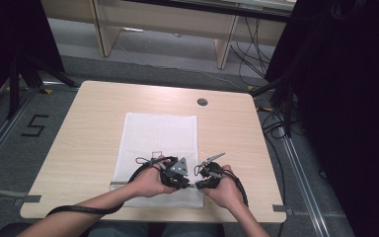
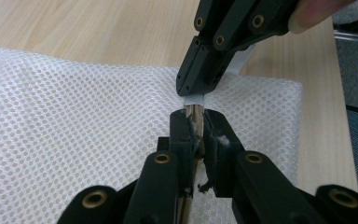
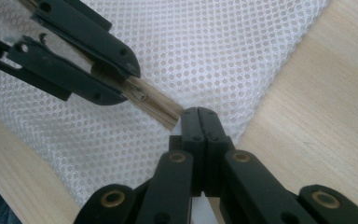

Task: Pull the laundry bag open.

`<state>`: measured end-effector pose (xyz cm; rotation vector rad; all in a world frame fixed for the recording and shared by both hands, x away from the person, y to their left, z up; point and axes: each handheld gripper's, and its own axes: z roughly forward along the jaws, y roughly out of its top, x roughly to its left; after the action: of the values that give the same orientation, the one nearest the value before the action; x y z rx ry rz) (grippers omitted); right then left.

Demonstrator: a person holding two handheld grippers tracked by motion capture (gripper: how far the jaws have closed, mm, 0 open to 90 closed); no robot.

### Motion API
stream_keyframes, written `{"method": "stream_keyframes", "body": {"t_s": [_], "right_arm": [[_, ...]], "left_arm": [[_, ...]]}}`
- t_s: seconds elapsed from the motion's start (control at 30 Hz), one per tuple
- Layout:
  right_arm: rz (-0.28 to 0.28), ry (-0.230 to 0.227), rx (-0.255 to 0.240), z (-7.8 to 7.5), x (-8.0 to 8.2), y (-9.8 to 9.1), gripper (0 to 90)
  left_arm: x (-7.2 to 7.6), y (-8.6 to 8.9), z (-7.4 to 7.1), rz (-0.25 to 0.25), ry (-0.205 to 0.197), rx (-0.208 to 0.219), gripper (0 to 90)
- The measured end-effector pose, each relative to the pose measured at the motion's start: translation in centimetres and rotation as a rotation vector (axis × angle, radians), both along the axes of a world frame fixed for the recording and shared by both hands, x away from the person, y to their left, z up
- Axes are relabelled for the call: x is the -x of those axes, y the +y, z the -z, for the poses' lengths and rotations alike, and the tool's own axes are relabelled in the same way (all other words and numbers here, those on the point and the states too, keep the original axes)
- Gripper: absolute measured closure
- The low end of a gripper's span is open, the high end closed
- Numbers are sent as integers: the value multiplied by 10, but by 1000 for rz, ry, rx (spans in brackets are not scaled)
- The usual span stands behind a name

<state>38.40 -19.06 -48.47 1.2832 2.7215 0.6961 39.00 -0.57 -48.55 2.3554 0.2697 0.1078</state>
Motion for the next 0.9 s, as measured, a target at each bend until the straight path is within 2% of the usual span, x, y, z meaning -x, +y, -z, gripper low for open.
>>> {"method": "stream_keyframes", "body": {"t_s": [0.03, 0.3, 0.4, 0.47, 0.5, 0.53, 0.6, 0.8, 0.83, 0.9], "right_arm": [[-3, -2, -2, 0, 0, 0, 900], [-2, -2, -3, 0, 0, 0, 900], [1, -1, -4, 0, 0, -1, 900], [25, 18, 4, -1, 1, 0, 900], [28, 21, 5, -1, 1, 0, 900], [1, 0, -5, 0, 0, -1, 900], [2, -2, -3, 0, 0, -1, 900], [2, -2, -3, 0, 0, 0, 900], [8, 4, -1, 0, 0, 0, 900], [20, 14, 3, 0, 1, 0, 900]], "left_arm": [[0, 1, 0, -7, 10, 3, 821], [1, 3, -2, -2, -3, -5, 821], [1, 5, -3, -5, 5, 1, 821], [1, 6, -2, -9, 1, 9, 821], [1, 6, -2, -2, -1, -1, 821], [2, 6, -2, -8, 2, 10, 821], [2, 7, -3, 3, -12, 4, 821], [2, 11, -4, -12, 0, 9, 821], [2, 12, -5, -4, -13, 3, 821], [3, 12, -5, -13, 1, 12, 821]]}}
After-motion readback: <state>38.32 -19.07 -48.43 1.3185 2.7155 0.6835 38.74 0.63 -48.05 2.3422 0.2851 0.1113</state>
